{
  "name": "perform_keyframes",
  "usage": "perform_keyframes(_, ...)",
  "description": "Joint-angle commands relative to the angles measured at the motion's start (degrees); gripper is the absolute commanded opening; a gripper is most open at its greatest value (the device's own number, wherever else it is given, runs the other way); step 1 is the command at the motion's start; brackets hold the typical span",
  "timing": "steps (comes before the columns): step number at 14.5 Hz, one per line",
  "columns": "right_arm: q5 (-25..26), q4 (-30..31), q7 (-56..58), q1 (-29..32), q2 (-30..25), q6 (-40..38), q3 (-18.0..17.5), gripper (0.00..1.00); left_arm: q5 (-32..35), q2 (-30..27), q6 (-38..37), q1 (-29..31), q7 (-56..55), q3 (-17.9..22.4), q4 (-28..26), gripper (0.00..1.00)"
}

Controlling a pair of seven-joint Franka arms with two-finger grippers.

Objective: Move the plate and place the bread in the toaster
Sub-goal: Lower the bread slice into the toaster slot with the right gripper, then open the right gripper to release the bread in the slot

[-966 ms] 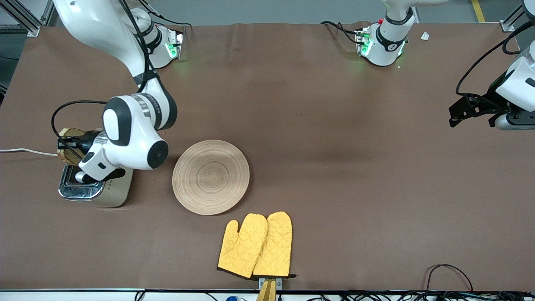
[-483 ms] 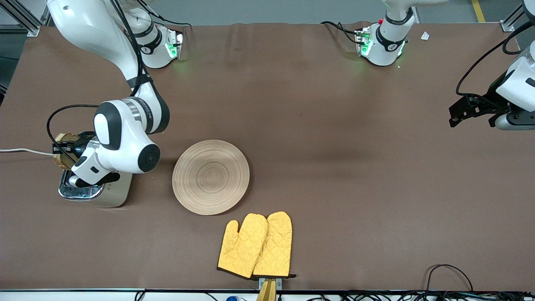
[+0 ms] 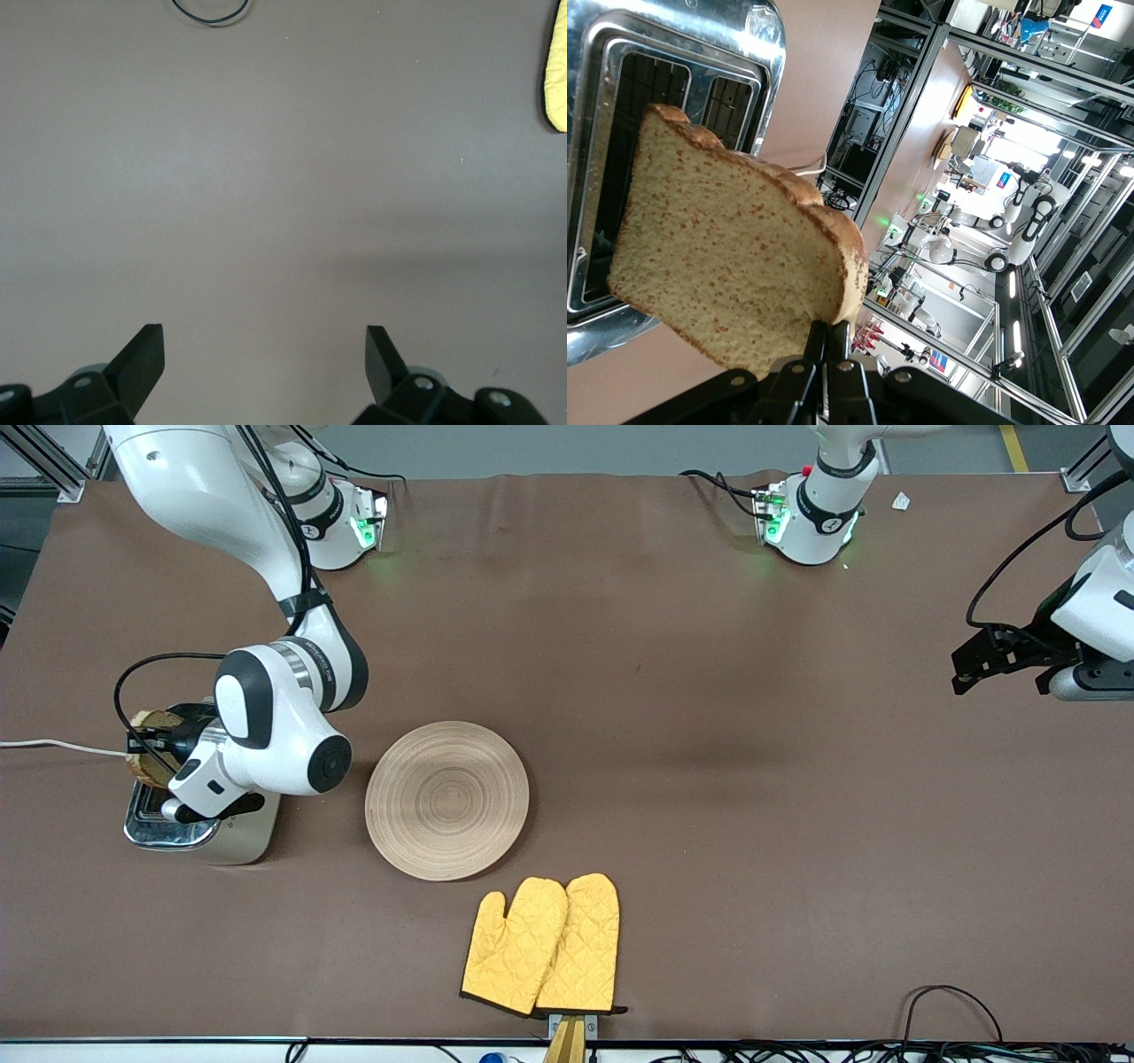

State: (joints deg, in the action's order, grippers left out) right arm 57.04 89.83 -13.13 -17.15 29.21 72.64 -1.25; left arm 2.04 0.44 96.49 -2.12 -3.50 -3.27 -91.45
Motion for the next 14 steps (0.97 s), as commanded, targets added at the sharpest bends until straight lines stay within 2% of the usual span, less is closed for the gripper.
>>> perform_keyframes(1, 0.7, 1.0, -2.2, -0.1, -0.4, 0.0, -0.3, 0.01, -0.7, -0.1, -0.2, 0.0, 0.3, 0.3, 0.2, 1.00)
perform_keyframes(2, 0.6, 1.1, -3.0, -0.1, -0.1, 0.0, -0.3, 0.03, -0.7, -0.1, -0.2, 0.0, 0.3, 0.3, 0.3, 1.00)
perform_keyframes(5, 0.6, 1.0, -3.3, -0.1, 0.1, -0.2, -0.3, 0.21, -0.7, -0.1, -0.2, 0.3, 0.3, 0.3, 0.3, 1.00)
perform_keyframes(6, 0.6, 1.0, -3.3, -0.1, 0.1, -0.2, -0.3, 0.29, -0.7, -0.1, -0.2, 0.3, 0.3, 0.3, 0.3, 1.00)
perform_keyframes(7, 0.6, 0.7, -3.2, -0.1, 0.4, -0.2, -0.3, 0.43, -0.7, -0.1, -0.2, 0.3, 0.3, 0.3, 0.2, 1.00)
perform_keyframes(8, 0.6, 0.6, -3.3, -0.1, 0.6, -0.2, -0.3, 0.62, -0.7, 0.0, -0.2, 0.3, 0.3, 0.3, 0.3, 1.00)
perform_keyframes(12, 0.6, 0.5, -3.2, -0.1, 0.6, -0.1, -0.4, 0.87, -0.7, -0.1, -0.2, 0.3, 0.3, 0.3, 0.3, 1.00)
perform_keyframes(13, 0.4, 0.3, -3.2, 0.1, 0.6, 0.0, -0.4, 0.99, -0.7, -0.1, -0.2, 0.3, 0.3, 0.3, 0.2, 1.00)
perform_keyframes(14, -0.7, -0.4, -3.2, 0.7, 0.6, 0.1, -0.5, 1.00, -0.7, -0.1, -0.2, 0.4, 0.3, 0.3, 0.2, 1.00)
